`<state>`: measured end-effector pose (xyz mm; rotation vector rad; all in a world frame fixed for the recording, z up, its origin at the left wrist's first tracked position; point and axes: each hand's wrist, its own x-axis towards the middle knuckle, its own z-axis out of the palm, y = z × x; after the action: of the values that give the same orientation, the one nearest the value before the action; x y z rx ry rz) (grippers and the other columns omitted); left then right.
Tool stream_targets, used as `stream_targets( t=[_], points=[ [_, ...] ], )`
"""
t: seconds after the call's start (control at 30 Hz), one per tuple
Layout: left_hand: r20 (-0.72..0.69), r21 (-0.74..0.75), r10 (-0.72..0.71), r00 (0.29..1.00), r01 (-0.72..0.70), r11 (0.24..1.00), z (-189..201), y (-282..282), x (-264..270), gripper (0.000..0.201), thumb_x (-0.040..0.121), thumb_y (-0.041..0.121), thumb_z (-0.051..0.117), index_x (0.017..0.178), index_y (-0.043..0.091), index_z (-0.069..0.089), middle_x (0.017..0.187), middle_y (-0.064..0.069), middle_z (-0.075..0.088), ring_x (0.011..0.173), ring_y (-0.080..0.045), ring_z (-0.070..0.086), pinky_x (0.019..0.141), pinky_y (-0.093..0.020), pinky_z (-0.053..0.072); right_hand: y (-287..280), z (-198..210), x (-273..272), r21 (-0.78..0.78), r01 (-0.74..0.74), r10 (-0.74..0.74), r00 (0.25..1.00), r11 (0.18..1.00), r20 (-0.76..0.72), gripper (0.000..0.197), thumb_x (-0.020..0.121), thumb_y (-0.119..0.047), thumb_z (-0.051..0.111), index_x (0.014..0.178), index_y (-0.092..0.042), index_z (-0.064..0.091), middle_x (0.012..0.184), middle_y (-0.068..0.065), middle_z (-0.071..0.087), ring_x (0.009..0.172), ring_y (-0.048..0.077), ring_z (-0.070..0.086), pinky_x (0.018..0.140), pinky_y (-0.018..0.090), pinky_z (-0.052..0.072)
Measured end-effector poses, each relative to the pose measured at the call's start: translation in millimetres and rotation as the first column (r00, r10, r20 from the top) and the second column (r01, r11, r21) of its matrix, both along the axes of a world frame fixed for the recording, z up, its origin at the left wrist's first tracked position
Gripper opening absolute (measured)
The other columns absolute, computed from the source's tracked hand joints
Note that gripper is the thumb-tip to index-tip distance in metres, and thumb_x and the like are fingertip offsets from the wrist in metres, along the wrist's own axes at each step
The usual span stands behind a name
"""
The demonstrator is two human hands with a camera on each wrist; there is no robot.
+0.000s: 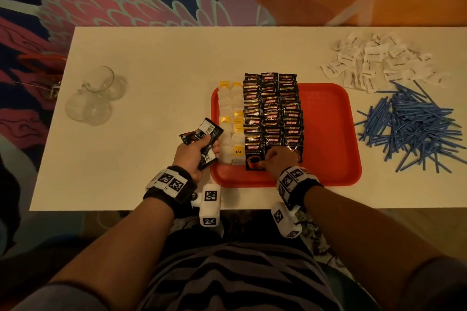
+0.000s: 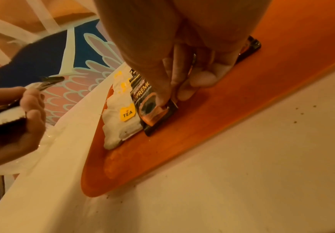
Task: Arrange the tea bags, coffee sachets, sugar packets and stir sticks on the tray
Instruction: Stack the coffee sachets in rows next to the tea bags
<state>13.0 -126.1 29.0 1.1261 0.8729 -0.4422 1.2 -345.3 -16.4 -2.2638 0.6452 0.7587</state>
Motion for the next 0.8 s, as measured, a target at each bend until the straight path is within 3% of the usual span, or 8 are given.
stream_targets(
  t=[0.17,0.4,0.53,0.6,0.7,0.8],
  points=[
    [-0.003,0.003,0.004,1.0,-0.004,1.0,-3,5,0,0.014,0.098,0.014,0.06,0.102,0.003,0.067,0.075,-0.009,0.074,0.063,-0.015,0.069,0.064,-0.029,0.059,1,-2,-1,-0.038,-0.027,0.028,1.0,0.999,0.01,0.025,0.076,-0.031,0.081,0.082,-0.019,0.059,0.084,-0.002,0.063,0.074,0.011,0.059,0.061,0.025,0.047],
    [0.003,-0.044,-0.008,1.0,0.008,0.999,-1,3,0,0.017,0.099,0.013,0.057,0.108,0.0,0.065,0.076,-0.01,0.072,0.062,-0.016,0.068,0.062,-0.03,0.059,-2,1,0,-0.012,0.005,-0.005,1.0,1.0,-0.014,0.027,0.076,-0.031,0.081,0.087,-0.018,0.061,0.087,-0.003,0.062,0.078,0.012,0.06,0.074,0.031,0.054],
    [-0.006,-0.105,-0.02,1.0,0.019,0.994,3,-3,1,0.02,0.099,0.012,0.057,0.113,-0.001,0.063,0.076,-0.011,0.071,0.063,-0.019,0.068,0.065,-0.036,0.061,-7,8,3,-0.016,-0.006,0.006,1.0,1.0,0.004,0.024,0.078,-0.035,0.079,0.086,-0.02,0.062,0.088,-0.005,0.063,0.08,0.01,0.06,0.065,0.025,0.05],
    [0.0,-0.123,-0.023,1.0,0.023,0.992,6,-8,2,0.021,0.098,0.011,0.058,0.115,-0.001,0.062,0.076,-0.012,0.07,0.064,-0.02,0.067,0.065,-0.039,0.062,-8,14,7,0.0,-0.036,0.036,0.998,0.999,0.047,0.02,0.082,-0.039,0.074,0.084,-0.022,0.064,0.087,-0.007,0.064,0.083,0.009,0.061,0.071,0.026,0.052],
    [0.021,-0.141,-0.04,0.999,0.042,0.989,11,-19,5,0.025,0.096,0.012,0.061,0.119,0.0,0.061,0.074,-0.012,0.068,0.062,-0.021,0.064,0.06,-0.036,0.06,-5,30,17,0.158,-0.074,0.055,0.991,0.985,0.122,0.022,0.084,-0.049,0.067,0.079,-0.027,0.065,0.088,-0.006,0.068,0.084,0.009,0.062,0.078,0.03,0.052],
    [0.023,-0.151,-0.128,0.992,0.13,0.98,18,-32,10,0.022,0.094,0.014,0.064,0.114,0.004,0.063,0.068,-0.01,0.067,0.059,-0.021,0.061,0.053,-0.032,0.057,5,50,25,0.451,0.019,-0.088,0.987,0.892,0.133,0.024,0.086,-0.045,0.068,0.089,-0.021,0.068,0.089,0.0,0.072,0.069,0.01,0.065,0.058,0.026,0.052]
  ],
)
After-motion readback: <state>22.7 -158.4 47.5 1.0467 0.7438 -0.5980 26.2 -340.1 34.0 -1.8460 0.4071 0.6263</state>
